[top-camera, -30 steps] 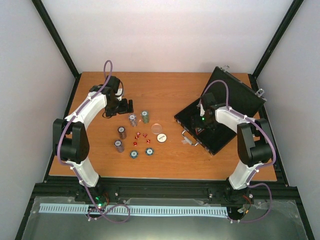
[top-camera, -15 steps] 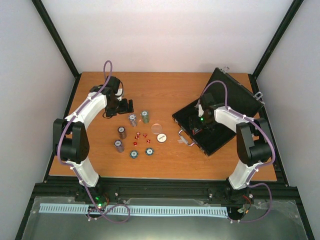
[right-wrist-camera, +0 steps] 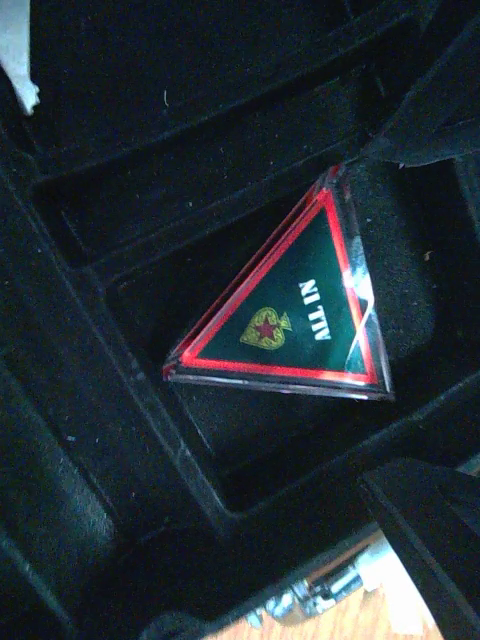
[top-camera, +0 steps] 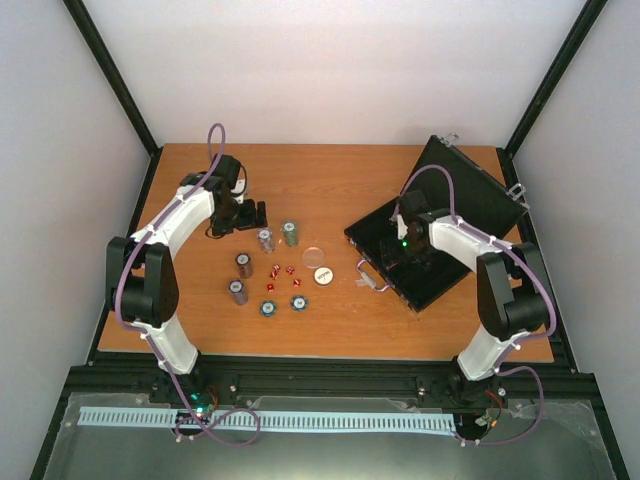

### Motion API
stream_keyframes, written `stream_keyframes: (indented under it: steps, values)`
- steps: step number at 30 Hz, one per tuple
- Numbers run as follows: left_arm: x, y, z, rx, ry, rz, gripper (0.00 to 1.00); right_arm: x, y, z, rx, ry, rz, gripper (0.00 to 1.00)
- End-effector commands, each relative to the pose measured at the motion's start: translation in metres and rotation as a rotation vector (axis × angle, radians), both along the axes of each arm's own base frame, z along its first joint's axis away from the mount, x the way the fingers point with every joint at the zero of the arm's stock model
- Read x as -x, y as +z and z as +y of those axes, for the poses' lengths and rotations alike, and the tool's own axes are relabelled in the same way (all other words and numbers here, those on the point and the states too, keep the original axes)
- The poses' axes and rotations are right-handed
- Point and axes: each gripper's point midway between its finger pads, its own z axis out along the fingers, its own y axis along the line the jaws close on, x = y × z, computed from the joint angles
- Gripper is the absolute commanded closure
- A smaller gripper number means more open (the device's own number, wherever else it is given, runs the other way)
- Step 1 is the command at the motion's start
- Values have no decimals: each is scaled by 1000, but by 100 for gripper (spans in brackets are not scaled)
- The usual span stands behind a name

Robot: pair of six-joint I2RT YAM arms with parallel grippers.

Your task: Pack up texas hold em set

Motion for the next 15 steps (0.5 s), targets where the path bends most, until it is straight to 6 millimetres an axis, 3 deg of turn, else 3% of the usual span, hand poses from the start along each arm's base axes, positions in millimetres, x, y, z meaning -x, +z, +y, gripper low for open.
stream_keyframes:
  steps: [1,6,15]
  values:
    - [-1,10,-3,11,-6,-30,0,-2,25,5,-19,23,-66,18]
    - [0,10,-3,11,-8,-30,0,-13,37,19,-64,60,-110,18]
    - [3,7,-2,9,-16,-21,0,-27,14,25,-43,59,-89,17]
